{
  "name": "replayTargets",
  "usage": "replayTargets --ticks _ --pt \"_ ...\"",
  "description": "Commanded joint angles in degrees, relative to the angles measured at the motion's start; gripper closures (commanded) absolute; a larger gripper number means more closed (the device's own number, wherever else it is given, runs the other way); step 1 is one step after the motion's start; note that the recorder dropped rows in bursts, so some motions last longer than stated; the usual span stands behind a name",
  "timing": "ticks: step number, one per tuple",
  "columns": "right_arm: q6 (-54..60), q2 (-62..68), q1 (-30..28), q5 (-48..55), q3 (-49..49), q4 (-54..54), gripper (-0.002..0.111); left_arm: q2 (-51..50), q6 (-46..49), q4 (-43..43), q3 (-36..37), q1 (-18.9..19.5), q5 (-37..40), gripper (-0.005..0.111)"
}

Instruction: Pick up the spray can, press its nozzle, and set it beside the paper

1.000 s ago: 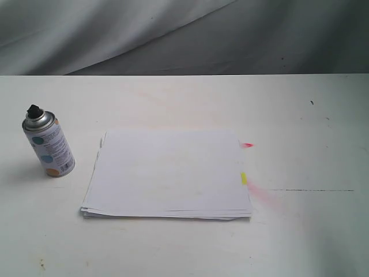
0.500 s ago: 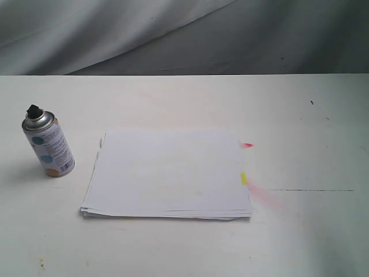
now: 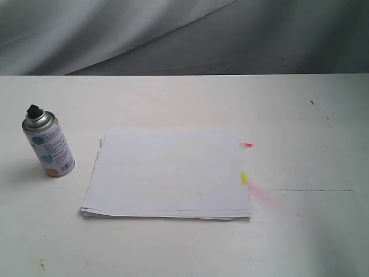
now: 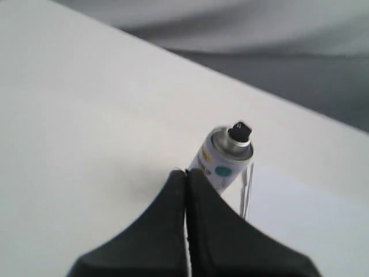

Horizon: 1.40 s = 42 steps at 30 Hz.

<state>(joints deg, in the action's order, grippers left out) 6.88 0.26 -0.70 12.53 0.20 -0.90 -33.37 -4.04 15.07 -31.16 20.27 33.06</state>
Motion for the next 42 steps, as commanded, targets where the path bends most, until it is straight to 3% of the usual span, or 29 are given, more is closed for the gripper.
replayTargets --ticks 1,8,11,14,22,29,33,38,41,42 --pt "-0.02 -0.26 -0.42 0.28 -0.2 -0.15 0.108 -10.85 6.09 -1.13 -6.22 0.19 8.13 0.107" --pt "-0.02 -0.26 -0.42 0.28 -0.2 -0.15 0.108 -20.02 11.55 -0.07 -5.62 0.19 12.43 0.107" --pt "-0.02 -0.26 -0.42 0.28 -0.2 -0.15 0.108 -19.85 11.88 7.48 -1.35 0.19 0.29 0.107" --pt "-0.02 -0.26 -0.42 0.28 -0.2 -0.15 0.108 -19.31 13.65 8.96 3.64 0.08 -9.39 0.107" --pt "-0.02 -0.26 -0.42 0.28 -0.2 -0.15 0.108 -19.31 13.74 10.05 13.15 -0.41 -22.63 0.107" --pt "-0.02 -0.26 -0.42 0.28 -0.2 -0.15 0.108 -21.03 15.02 8.38 18.18 -12.14 -37.62 0.107" --pt "-0.02 -0.26 -0.42 0.28 -0.2 -0.15 0.108 -27.76 15.02 7.9 20.31 -15.73 -44.49 0.107" --pt "-0.02 -0.26 -0.42 0.28 -0.2 -0.15 0.108 -39.28 15.02 7.67 20.72 -15.78 -57.31 0.107" --pt "-0.02 -0.26 -0.42 0.28 -0.2 -0.15 0.108 -48.09 10.98 -1.93 20.72 -15.78 -70.2 0.107" --pt "-0.02 -0.26 -0.42 0.28 -0.2 -0.15 0.108 -49.47 9.72 -3.75 20.72 -15.78 -71.33 0.107"
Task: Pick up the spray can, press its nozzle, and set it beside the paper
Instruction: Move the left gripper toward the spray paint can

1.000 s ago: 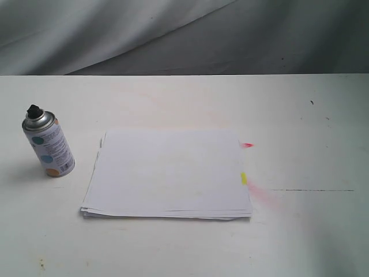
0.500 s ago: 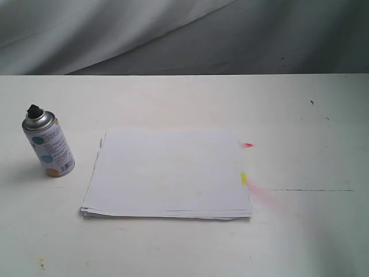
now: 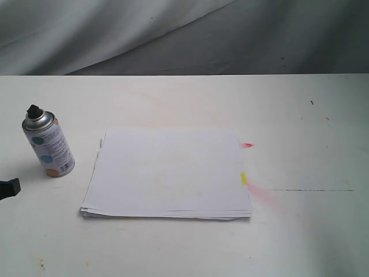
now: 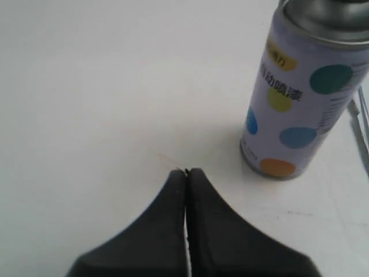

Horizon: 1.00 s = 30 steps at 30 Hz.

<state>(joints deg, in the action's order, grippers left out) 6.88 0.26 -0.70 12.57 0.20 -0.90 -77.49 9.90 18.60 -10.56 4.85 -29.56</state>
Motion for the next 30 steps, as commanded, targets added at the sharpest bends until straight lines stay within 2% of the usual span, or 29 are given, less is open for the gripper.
replayTargets --ticks 1,7,13,15,17,18,19,21,26,30 --pt "-0.02 -0.26 -0.42 0.25 -0.2 -0.15 0.108 -7.04 -5.06 -9.7 0.12 -0.35 -9.22 0.107" --pt "-0.02 -0.26 -0.42 0.25 -0.2 -0.15 0.108 -12.46 -5.03 -19.04 0.12 -0.35 -12.93 0.107" --pt "-0.02 -0.26 -0.42 0.25 -0.2 -0.15 0.108 -13.47 -5.56 -16.15 0.12 -0.35 -14.23 0.107" --pt "-0.02 -0.26 -0.42 0.25 -0.2 -0.15 0.108 -13.47 -5.56 -16.17 0.12 -0.35 -14.23 0.103" --pt "-0.02 -0.26 -0.42 0.25 -0.2 -0.15 0.108 -13.47 -4.95 -17.71 0.12 -0.35 -13.9 0.09" --pt "-0.02 -0.26 -0.42 0.25 -0.2 -0.15 0.108 -13.47 -5.19 -17.71 0.12 -0.35 -13.9 0.078" --pt "-0.02 -0.26 -0.42 0.25 -0.2 -0.15 0.108 -13.47 -5.19 -17.71 0.12 -0.35 -14.24 0.06" --pt "-0.02 -0.26 -0.42 0.25 -0.2 -0.15 0.108 -13.47 -5.19 -16.84 0.12 -0.35 -15.48 0.041" --pt "-0.02 -0.26 -0.42 0.25 -0.2 -0.15 0.108 -13.47 -5.85 -16.84 0.12 -0.35 -15.61 0.04" --pt "-0.02 -0.26 -0.42 0.25 -0.2 -0.15 0.108 -13.47 -7.14 -16.84 0.12 -0.35 -15.61 0.03"
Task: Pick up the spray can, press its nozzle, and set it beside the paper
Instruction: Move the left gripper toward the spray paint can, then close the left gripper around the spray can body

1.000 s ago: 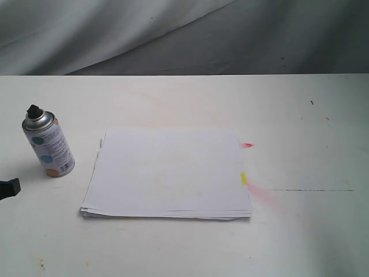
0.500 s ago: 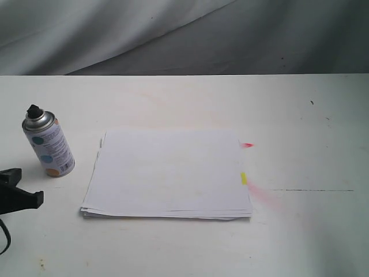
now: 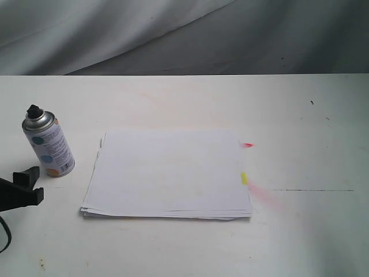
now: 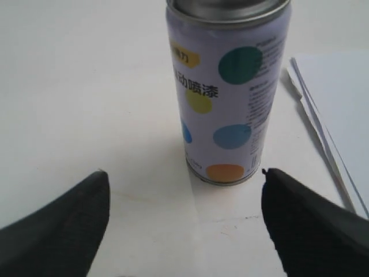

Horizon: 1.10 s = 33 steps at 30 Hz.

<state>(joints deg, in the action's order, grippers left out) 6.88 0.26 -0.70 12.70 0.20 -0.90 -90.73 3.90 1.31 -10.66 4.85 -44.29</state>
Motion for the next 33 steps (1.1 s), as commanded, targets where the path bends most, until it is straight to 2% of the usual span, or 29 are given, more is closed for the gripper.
replayTargets --ticks 1,4,8,16,24,33 --pt "-0.02 -0.26 -0.42 0.11 -0.2 -0.15 0.108 -0.23 -1.13 0.46 0.22 -0.35 -0.88 0.029" --pt "-0.02 -0.26 -0.42 0.11 -0.2 -0.15 0.108 -0.23 -2.22 0.46 0.22 -0.35 -0.88 0.029" --pt "-0.02 -0.26 -0.42 0.11 -0.2 -0.15 0.108 -0.23 -10.01 0.46 0.22 -0.35 -4.09 0.029" --pt "-0.02 -0.26 -0.42 0.11 -0.2 -0.15 0.108 -2.42 -6.62 -0.45 -4.58 -0.35 -3.12 0.029" --pt "-0.02 -0.26 -0.42 0.11 -0.2 -0.15 0.108 -7.52 -14.42 -5.37 -6.6 -0.35 -3.47 0.029" --pt "-0.02 -0.26 -0.42 0.11 -0.2 -0.15 0.108 -10.9 -14.4 -6.14 -7.42 -0.35 -8.62 0.029"
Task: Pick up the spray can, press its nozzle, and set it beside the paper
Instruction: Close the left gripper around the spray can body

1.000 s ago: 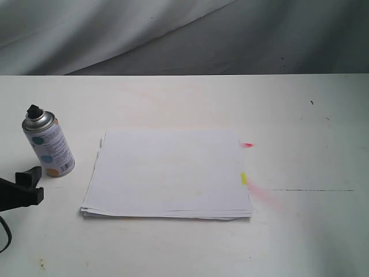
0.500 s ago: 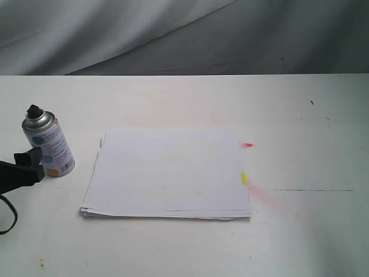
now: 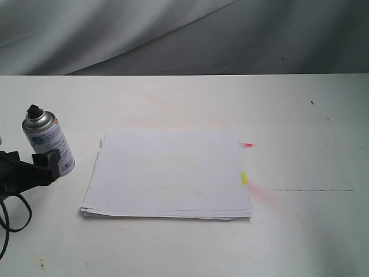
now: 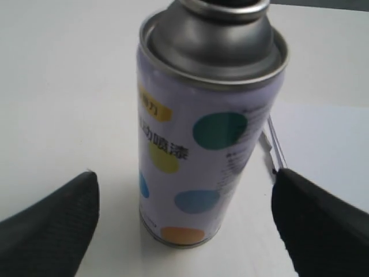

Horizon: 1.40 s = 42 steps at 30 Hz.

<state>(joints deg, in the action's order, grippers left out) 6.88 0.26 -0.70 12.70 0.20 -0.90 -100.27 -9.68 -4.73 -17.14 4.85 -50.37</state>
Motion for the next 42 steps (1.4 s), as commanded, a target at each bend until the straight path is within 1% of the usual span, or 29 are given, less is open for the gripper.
replayTargets --ticks 1,7,21,28,42 --pt "-0.02 -0.26 -0.42 0.11 -0.2 -0.15 0.108 -1.74 -0.82 -0.11 -1.27 -0.35 -2.54 0.029" --pt "-0.02 -0.26 -0.42 0.11 -0.2 -0.15 0.108 -4.51 -0.57 -0.11 -3.86 -0.35 -3.78 0.029" --pt "-0.02 -0.26 -0.42 0.11 -0.2 -0.15 0.108 -10.93 -0.45 -0.35 -9.85 -0.35 -3.81 0.029" --pt "-0.02 -0.26 -0.42 0.11 -0.2 -0.15 0.108 -12.5 0.7 -0.5 -11.89 -0.35 -3.66 0.029" --pt "-0.02 -0.26 -0.42 0.11 -0.2 -0.15 0.108 -13.15 0.7 -2.14 -12.47 -0.35 -3.26 0.029"
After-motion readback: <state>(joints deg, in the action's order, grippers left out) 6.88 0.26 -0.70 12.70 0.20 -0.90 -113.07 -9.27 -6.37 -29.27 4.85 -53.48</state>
